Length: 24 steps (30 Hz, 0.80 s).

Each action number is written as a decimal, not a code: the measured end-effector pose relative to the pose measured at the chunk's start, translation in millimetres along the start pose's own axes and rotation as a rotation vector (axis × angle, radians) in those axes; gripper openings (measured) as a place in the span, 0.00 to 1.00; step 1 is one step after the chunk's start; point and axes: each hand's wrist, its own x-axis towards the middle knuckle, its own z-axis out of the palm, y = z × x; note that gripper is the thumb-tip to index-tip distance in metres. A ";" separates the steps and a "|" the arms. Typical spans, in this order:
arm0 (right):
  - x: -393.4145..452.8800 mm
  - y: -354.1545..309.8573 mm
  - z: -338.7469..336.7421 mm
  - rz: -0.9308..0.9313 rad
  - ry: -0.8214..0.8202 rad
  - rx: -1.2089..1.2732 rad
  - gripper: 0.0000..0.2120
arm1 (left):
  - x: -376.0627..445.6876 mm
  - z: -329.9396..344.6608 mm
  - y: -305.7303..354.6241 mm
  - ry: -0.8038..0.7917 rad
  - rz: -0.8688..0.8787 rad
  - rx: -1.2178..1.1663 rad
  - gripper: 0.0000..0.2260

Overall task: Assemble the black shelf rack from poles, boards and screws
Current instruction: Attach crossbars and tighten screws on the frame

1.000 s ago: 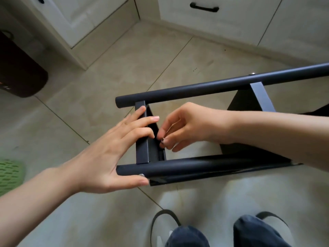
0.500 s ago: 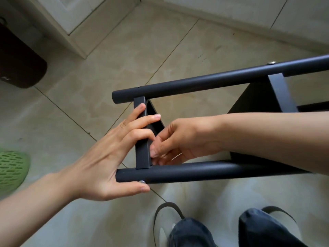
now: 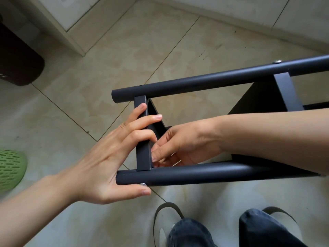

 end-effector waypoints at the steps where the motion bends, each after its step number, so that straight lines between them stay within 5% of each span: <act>1: -0.3 -0.4 -0.1 0.005 -0.008 0.006 0.12 | 0.1 0.1 0.1 0.002 0.001 0.000 0.28; 24: -0.8 -1.8 2.2 0.038 0.022 -0.021 0.12 | 1.1 -0.2 1.3 0.007 0.008 -0.012 0.28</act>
